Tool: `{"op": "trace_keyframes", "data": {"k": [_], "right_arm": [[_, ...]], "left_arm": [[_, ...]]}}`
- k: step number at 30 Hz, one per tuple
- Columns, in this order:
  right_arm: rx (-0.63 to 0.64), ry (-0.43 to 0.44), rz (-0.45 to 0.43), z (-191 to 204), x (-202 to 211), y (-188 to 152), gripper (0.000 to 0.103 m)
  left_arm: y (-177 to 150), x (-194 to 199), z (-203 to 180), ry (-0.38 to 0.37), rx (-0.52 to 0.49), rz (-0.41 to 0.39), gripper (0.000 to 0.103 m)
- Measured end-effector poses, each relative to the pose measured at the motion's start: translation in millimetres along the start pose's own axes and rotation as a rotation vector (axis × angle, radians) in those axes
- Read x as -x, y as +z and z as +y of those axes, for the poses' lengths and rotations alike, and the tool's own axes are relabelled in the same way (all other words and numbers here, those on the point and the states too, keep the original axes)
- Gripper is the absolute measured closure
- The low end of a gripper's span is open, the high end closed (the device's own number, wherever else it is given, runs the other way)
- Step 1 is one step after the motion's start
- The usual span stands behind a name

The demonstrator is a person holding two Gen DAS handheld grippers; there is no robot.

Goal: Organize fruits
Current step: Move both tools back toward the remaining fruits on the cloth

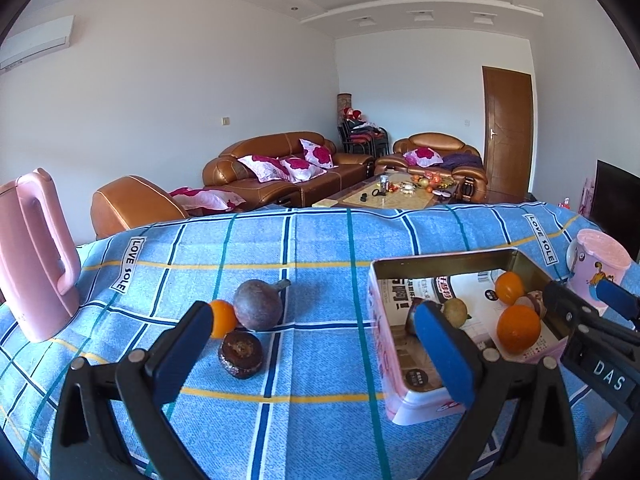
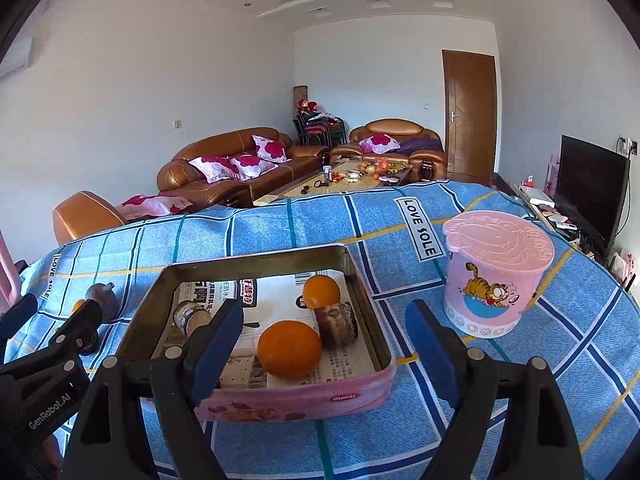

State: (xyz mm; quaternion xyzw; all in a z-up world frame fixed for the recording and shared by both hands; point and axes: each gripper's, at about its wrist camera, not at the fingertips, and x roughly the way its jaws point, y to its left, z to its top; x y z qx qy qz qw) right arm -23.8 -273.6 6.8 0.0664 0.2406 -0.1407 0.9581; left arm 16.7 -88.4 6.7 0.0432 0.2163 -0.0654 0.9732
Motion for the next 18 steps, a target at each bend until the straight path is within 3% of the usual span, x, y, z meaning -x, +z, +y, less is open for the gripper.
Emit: {"op": "trace_keyframes", "data": {"k": [18], "right_arm": [[0.021, 0.072, 0.033, 64, 7, -11, 0.018]], "left_arm": [[-6, -5, 58, 0.022, 0.028, 0.035, 0.001]]}}
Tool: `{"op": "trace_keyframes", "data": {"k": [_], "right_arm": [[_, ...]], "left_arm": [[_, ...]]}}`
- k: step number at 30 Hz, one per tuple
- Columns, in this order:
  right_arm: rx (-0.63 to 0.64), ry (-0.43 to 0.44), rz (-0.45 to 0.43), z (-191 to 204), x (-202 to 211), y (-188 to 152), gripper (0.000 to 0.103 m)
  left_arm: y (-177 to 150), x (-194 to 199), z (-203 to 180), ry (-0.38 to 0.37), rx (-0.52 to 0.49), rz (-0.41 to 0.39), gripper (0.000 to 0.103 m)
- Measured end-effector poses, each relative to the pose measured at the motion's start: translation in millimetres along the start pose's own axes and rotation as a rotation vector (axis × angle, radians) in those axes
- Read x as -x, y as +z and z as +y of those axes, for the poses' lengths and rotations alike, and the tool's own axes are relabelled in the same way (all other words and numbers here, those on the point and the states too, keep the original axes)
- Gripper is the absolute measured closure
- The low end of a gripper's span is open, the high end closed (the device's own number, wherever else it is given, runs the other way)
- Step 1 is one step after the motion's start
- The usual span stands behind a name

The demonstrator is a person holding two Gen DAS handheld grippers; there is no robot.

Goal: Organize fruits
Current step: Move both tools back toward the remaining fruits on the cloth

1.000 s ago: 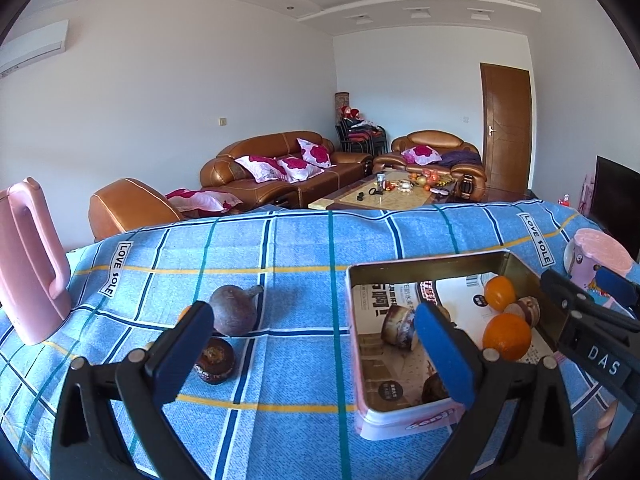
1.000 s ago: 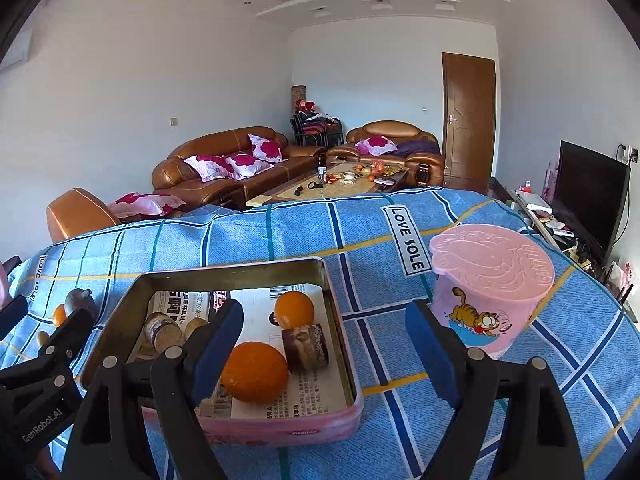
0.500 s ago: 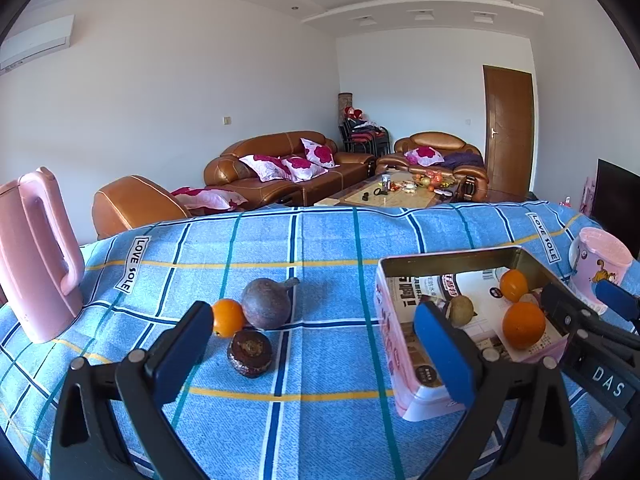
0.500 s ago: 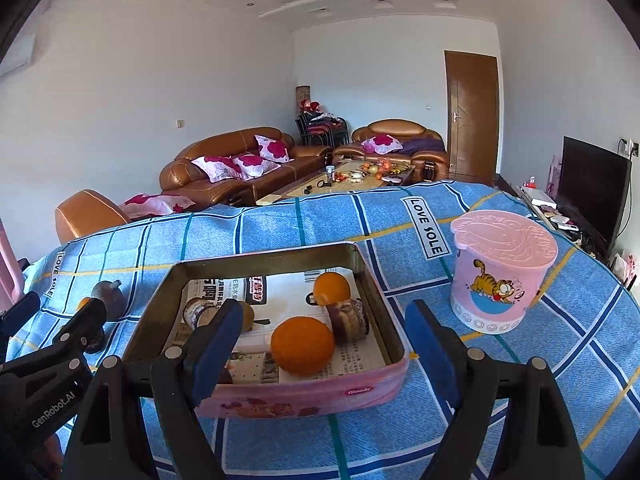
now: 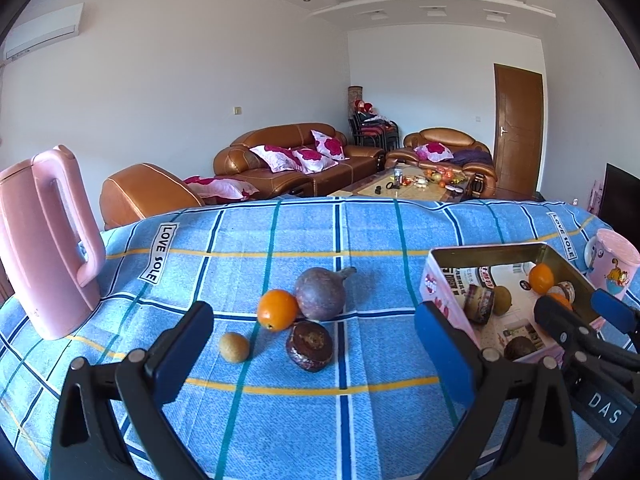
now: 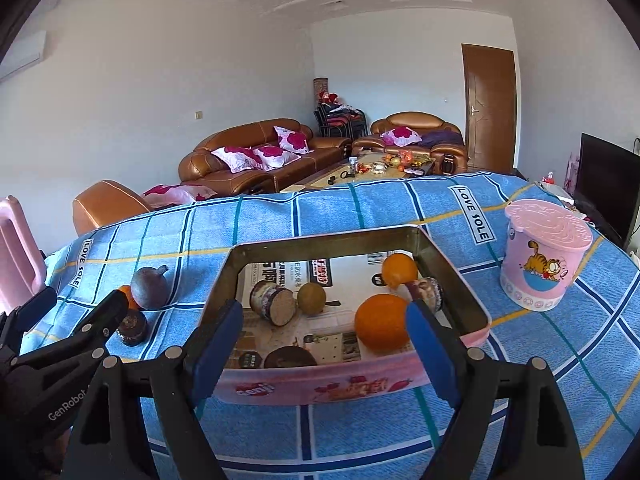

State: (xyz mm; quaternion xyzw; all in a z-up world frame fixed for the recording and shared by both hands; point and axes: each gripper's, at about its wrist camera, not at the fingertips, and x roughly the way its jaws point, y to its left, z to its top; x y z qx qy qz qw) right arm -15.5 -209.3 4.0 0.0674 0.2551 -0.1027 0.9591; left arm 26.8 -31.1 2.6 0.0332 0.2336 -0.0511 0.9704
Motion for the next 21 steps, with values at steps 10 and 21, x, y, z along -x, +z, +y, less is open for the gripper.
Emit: {"op": "trace_keyframes", "data": {"k": [10, 21], "right_arm": [[0.046, 0.048, 0.023, 50, -5, -3, 0.018], [0.116, 0.125, 0.079, 100, -17, -8, 0.019]], "left_arm": [[-1, -14, 48, 0.026, 0.039, 0.057, 0.001], [-7, -49, 128, 0.128, 0.167, 0.202, 0.001]]}}
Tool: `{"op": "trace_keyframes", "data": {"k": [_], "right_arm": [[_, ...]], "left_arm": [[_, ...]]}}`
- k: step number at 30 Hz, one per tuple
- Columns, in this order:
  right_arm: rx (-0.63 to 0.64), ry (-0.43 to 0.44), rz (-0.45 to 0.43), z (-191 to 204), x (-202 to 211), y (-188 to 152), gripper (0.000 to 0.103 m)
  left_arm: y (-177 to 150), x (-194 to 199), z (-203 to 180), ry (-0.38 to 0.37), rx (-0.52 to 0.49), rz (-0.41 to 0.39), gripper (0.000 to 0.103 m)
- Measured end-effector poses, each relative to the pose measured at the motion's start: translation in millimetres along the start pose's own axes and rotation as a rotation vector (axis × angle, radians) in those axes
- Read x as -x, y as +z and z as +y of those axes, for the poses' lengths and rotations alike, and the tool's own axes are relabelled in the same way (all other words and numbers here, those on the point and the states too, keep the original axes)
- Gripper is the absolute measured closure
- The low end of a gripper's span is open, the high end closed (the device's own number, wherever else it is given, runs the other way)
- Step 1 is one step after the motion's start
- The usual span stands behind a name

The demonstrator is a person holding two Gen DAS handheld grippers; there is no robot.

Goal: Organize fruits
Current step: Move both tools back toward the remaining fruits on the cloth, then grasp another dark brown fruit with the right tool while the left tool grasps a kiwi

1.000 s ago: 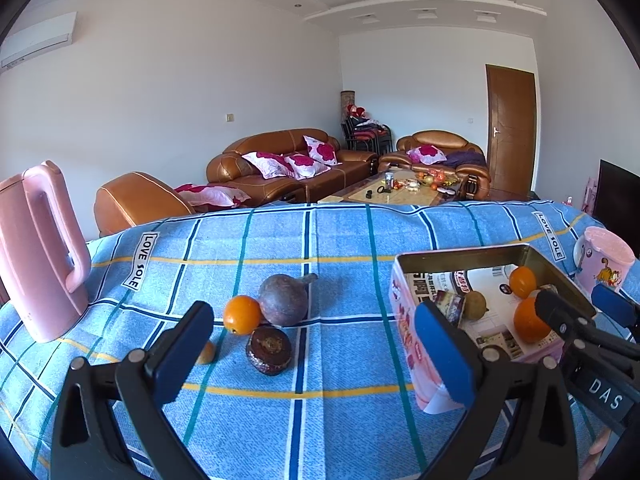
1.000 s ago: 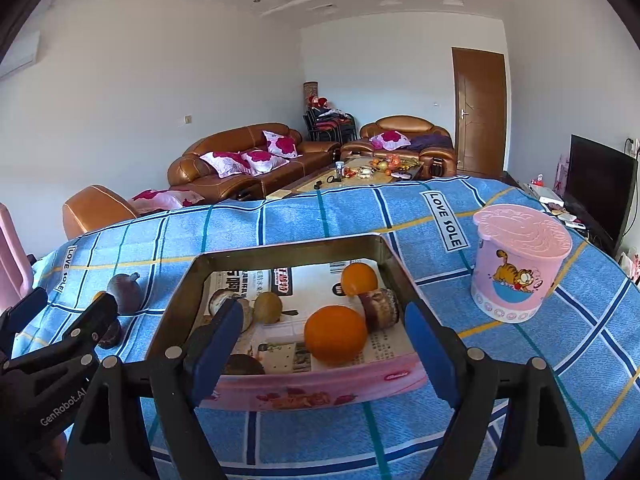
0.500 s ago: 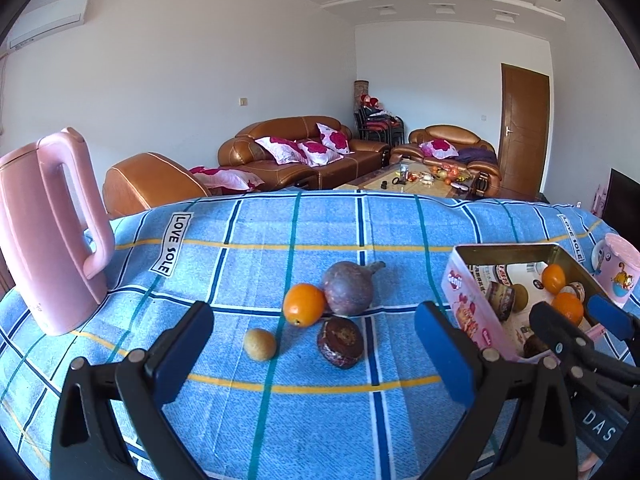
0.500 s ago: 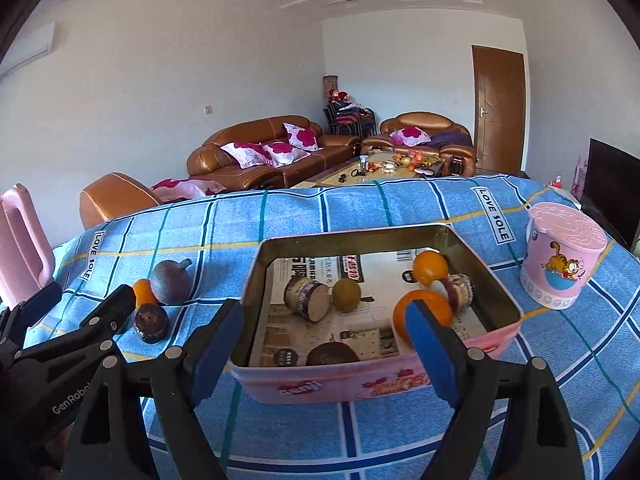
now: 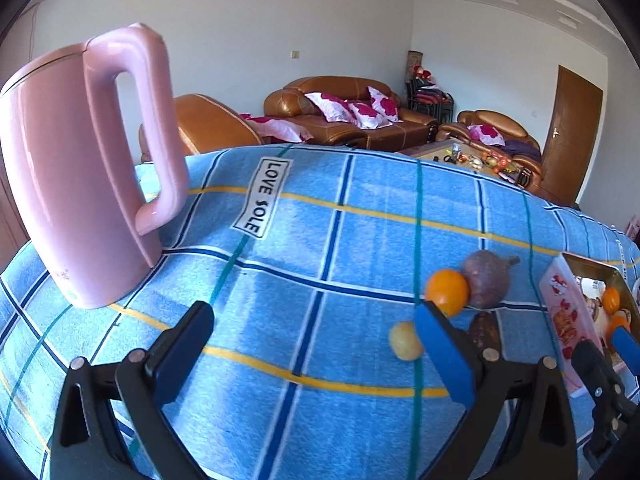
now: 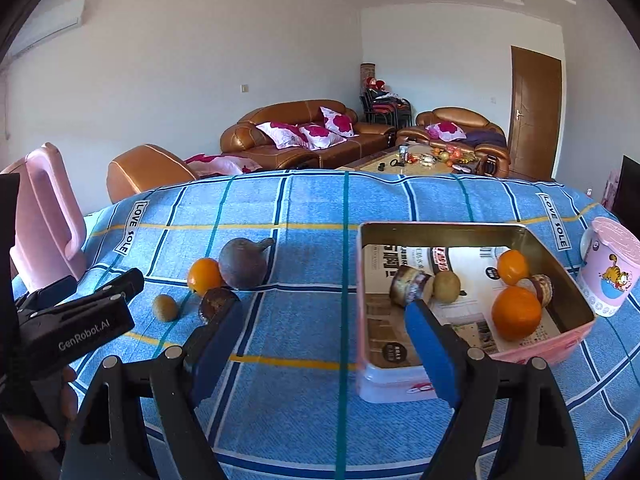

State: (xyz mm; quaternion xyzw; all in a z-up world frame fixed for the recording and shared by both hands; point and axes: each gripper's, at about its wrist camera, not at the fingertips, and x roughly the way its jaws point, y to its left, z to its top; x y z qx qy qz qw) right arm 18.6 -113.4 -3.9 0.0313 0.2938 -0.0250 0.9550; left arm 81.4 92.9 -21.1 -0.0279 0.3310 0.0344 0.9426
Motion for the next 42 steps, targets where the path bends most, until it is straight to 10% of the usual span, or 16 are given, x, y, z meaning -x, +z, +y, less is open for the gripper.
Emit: {"op": "trace_keyframes", "data": {"k": [15, 19, 33, 42], "right_arm": [[0.103, 0.141, 0.210, 66, -68, 11, 0.020], [0.040, 0.190, 0.305, 61, -93, 11, 0.042], [0.064, 0.243, 0.294, 54, -73, 2, 0.063], [0.099, 0.192, 0.100, 31, -11, -3, 0.063]], "left_arm": [[8, -20, 38, 0.083, 0.002, 0.048, 0.001], [9, -20, 35, 0.063, -0.008, 0.045, 0.002], [10, -15, 29, -0.053, -0.045, 0.036, 0.023], [3, -7, -16, -0.282, -0.197, 0.043, 0.036]]}}
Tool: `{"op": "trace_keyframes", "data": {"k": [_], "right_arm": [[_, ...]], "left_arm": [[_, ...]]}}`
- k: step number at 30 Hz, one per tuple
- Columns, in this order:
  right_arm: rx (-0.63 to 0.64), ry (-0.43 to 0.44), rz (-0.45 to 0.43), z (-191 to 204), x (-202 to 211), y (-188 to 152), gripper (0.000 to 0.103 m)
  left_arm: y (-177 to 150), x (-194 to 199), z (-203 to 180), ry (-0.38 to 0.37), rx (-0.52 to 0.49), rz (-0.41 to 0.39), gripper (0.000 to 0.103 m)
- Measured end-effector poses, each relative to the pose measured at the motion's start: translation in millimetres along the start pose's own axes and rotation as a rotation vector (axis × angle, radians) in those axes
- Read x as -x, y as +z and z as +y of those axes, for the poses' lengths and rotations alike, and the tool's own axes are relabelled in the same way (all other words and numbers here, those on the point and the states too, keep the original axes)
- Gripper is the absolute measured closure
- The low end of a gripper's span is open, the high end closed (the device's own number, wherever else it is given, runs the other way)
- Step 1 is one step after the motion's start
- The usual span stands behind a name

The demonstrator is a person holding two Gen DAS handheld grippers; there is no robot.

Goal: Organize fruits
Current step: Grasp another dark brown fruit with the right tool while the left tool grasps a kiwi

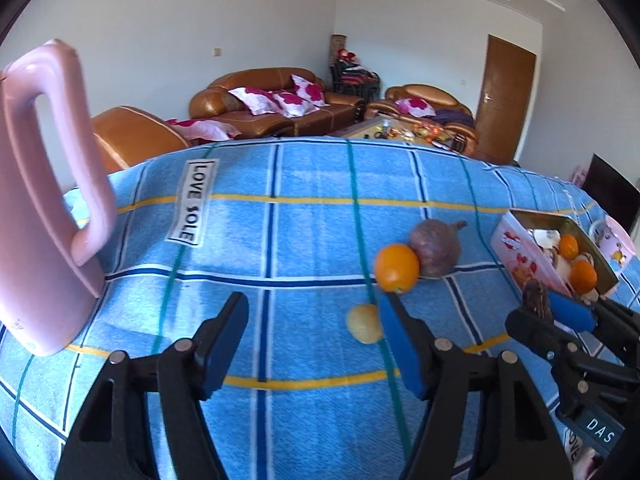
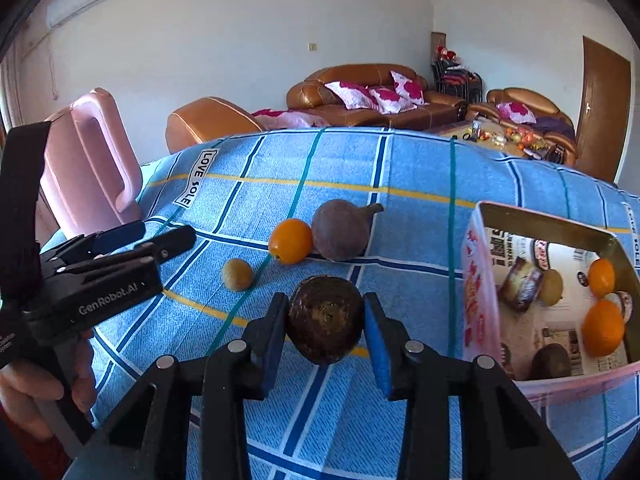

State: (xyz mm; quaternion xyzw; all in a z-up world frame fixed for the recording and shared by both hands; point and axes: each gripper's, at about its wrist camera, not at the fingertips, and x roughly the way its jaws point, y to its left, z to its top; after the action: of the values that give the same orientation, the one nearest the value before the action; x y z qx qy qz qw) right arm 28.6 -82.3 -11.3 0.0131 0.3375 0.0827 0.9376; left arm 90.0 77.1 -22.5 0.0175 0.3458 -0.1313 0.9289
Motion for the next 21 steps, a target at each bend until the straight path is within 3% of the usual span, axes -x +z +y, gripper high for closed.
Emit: {"op": "trace_keyframes", "data": {"k": [7, 10, 14, 18, 21], "right_arm": [[-0.027, 0.004, -0.013, -10, 0, 2, 0.063], [-0.028, 0.003, -0.012, -12, -1, 3, 0.063], [-0.043, 0.009, 0.003, -14, -5, 3, 0.063], [-0.051, 0.015, 0.020, -15, -10, 1, 0.063], [-0.054, 0.018, 0.005, -16, -8, 2, 0.063]], "left_arm": [[5, -32, -27, 0.006, -0.045, 0.133, 0.047], [8, -48, -28, 0.003, -0.033, 0.193, 0.063], [10, -48, -23, -0.024, -0.003, 0.187, 0.075], [8, -45, -14, -0.056, 0.036, 0.180, 0.075], [7, -32, -4, -0.012, 0.082, 0.120, 0.075]]}}
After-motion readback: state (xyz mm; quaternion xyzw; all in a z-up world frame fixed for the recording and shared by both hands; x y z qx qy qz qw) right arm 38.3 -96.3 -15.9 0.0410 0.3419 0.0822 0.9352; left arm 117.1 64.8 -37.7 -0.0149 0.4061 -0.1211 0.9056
